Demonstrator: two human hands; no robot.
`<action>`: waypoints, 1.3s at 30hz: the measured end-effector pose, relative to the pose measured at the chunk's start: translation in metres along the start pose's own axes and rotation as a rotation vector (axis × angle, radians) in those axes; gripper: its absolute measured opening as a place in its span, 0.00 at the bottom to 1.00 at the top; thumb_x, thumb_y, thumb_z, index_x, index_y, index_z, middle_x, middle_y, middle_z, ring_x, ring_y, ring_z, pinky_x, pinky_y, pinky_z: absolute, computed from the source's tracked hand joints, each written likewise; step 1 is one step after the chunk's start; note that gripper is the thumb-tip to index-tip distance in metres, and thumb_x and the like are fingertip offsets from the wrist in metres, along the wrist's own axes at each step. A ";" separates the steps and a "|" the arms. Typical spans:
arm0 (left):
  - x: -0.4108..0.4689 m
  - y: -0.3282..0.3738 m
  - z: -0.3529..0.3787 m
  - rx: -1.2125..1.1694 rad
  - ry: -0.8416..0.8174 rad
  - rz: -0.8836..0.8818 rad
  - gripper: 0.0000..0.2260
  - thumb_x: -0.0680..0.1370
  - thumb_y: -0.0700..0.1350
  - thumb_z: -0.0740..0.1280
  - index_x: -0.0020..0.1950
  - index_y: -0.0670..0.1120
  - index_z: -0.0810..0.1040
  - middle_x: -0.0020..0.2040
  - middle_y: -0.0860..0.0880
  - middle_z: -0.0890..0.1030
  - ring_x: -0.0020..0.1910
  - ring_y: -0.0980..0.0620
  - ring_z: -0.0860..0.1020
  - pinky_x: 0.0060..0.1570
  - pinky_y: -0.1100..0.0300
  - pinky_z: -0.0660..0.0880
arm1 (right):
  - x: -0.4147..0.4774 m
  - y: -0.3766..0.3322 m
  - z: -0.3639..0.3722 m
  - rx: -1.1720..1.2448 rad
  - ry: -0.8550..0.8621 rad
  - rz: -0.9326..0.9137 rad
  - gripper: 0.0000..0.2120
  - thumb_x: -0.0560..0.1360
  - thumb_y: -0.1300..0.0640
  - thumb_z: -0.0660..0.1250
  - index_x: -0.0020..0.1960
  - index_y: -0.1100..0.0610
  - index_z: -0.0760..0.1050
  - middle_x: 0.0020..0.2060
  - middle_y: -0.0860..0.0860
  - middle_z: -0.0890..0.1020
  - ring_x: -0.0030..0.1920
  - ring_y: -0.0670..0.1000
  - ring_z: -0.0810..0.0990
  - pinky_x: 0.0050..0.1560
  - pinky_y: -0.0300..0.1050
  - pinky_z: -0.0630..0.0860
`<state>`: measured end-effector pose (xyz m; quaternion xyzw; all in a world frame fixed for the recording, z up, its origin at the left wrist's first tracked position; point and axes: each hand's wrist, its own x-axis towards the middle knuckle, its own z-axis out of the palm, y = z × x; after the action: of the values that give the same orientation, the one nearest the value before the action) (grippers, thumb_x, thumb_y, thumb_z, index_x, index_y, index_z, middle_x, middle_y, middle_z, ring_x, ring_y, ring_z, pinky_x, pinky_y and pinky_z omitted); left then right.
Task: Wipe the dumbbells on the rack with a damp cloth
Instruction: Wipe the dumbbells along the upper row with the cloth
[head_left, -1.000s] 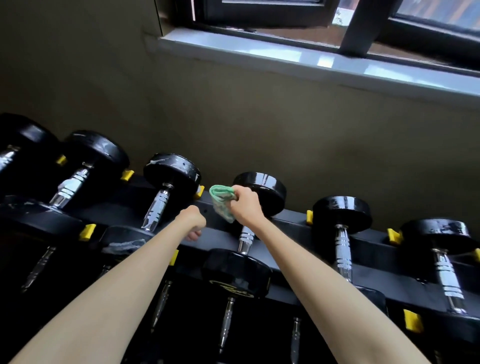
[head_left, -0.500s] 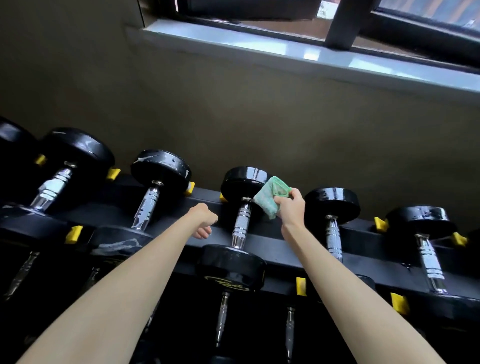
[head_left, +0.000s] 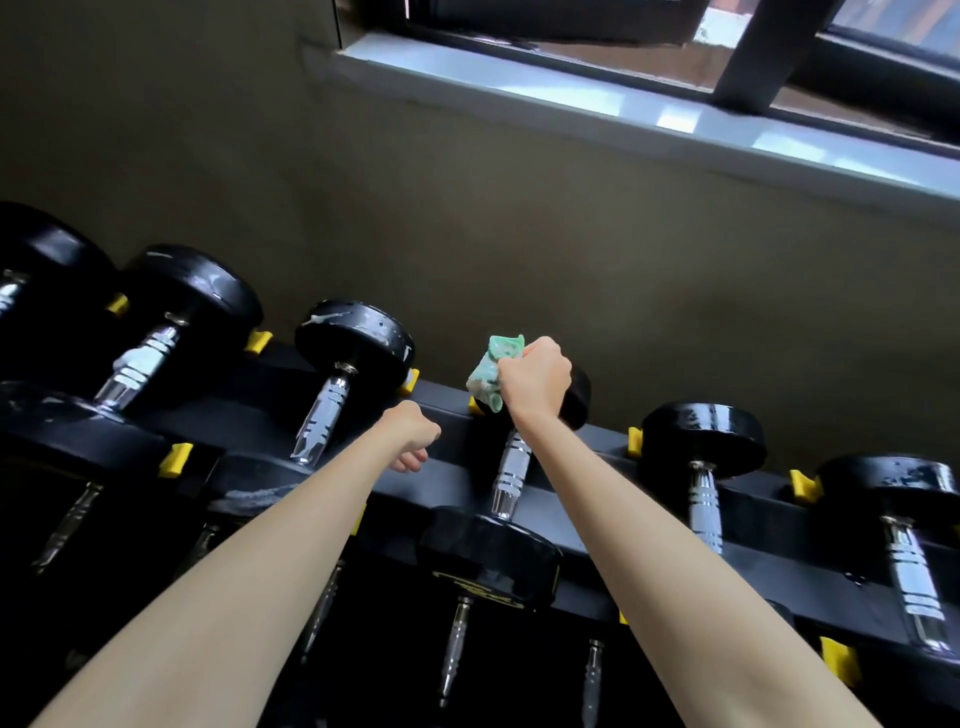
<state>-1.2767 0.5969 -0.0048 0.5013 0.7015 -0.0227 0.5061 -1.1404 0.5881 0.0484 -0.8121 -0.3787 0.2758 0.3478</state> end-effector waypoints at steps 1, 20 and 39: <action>0.001 -0.001 -0.002 -0.009 0.004 0.005 0.06 0.75 0.35 0.54 0.38 0.41 0.65 0.31 0.43 0.71 0.21 0.53 0.61 0.22 0.67 0.59 | 0.000 -0.005 0.006 -0.047 -0.043 -0.016 0.08 0.74 0.64 0.61 0.52 0.65 0.72 0.52 0.60 0.78 0.55 0.60 0.76 0.44 0.44 0.66; -0.025 -0.004 -0.018 -0.121 0.056 0.026 0.11 0.75 0.33 0.53 0.34 0.43 0.64 0.28 0.46 0.66 0.15 0.55 0.62 0.16 0.71 0.56 | 0.018 -0.014 0.007 -0.171 -0.261 -0.188 0.15 0.70 0.66 0.61 0.29 0.56 0.61 0.30 0.53 0.70 0.35 0.53 0.69 0.30 0.45 0.61; -0.071 -0.114 -0.128 -0.028 0.241 0.365 0.10 0.75 0.36 0.59 0.39 0.47 0.78 0.47 0.41 0.82 0.43 0.47 0.75 0.45 0.59 0.71 | -0.155 0.027 0.078 0.406 -0.378 0.394 0.05 0.73 0.65 0.58 0.40 0.57 0.69 0.42 0.57 0.74 0.39 0.54 0.74 0.39 0.48 0.74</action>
<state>-1.4488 0.5608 0.0558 0.6118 0.6549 0.1391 0.4213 -1.2711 0.4780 0.0086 -0.7183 -0.2097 0.5531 0.3663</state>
